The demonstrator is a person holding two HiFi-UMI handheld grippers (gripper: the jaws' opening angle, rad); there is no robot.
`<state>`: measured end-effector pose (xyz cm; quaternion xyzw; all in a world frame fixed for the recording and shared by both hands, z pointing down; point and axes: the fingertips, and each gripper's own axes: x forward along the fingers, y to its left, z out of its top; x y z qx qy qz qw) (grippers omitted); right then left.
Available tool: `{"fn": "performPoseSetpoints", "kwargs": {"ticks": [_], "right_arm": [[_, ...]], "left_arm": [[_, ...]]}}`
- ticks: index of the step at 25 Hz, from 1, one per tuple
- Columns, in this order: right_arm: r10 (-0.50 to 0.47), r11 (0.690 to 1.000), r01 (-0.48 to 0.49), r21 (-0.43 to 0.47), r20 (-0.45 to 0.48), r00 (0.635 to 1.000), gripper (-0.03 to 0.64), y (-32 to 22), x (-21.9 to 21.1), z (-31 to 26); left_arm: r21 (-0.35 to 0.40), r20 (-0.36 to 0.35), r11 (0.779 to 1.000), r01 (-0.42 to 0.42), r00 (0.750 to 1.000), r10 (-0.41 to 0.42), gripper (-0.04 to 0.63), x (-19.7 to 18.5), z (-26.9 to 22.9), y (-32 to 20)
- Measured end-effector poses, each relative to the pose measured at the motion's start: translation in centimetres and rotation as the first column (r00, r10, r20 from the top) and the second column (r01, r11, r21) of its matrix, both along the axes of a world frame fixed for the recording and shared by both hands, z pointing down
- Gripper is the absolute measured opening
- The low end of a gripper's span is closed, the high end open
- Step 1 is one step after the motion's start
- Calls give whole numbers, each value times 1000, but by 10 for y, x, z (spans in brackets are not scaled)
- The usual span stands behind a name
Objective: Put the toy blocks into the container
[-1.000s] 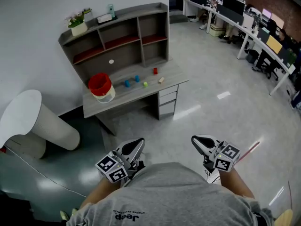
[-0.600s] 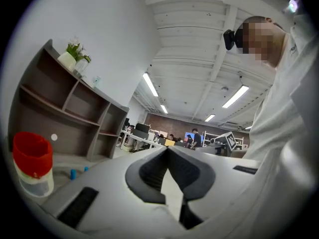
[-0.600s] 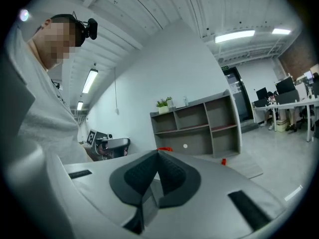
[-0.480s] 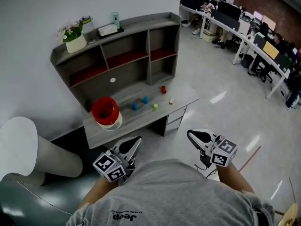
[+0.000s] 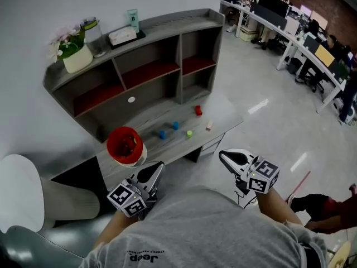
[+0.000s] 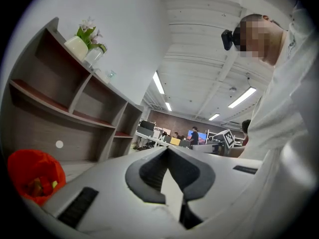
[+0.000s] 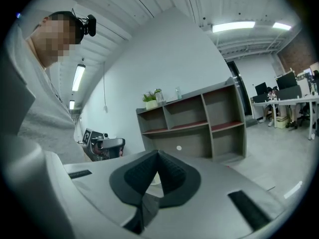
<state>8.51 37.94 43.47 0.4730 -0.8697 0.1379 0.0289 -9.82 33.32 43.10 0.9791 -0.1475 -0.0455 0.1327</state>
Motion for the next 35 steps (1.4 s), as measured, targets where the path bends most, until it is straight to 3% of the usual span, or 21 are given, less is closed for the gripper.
{"fn": "performPoseSetpoints", "kwargs": {"ticks": [7,12,14,19,24,27,30,32,34,35], "right_arm": [[-83,996,84,-11,27,996,18,-88,60,22],[-172,984,174,-27,59,983,18,-299,88,-35],[-219,975,220,-25,58,974,18,-354,100,-50],[-270,962,272,-32,63,961,18,-395,143,-35],[-239,967,244,-69,74,968,18,-419,172,-13],[-212,971,218,-94,73,975,18,-423,186,-5],[-200,971,206,-123,54,978,18,-417,196,6],[-182,972,187,-140,44,982,18,-414,208,15],[-163,973,168,-157,44,986,18,-410,220,23],[-153,973,158,-168,45,987,18,-407,226,27]], "left_arm": [[4,47,998,59,997,-59,12,65,15,-71],[-38,97,992,117,989,-113,12,108,-38,-270],[-45,144,991,127,982,-120,12,129,-45,-317],[-58,273,991,123,956,-103,11,191,-4,-347],[-139,389,986,88,921,-27,9,241,60,-377],[-176,488,981,76,872,20,35,273,110,-392],[-191,597,980,64,799,64,44,301,166,-395],[-209,668,976,57,737,100,59,316,207,-393],[-242,737,968,66,661,139,180,326,246,-391],[-247,772,966,75,618,150,210,328,262,-391]]}}
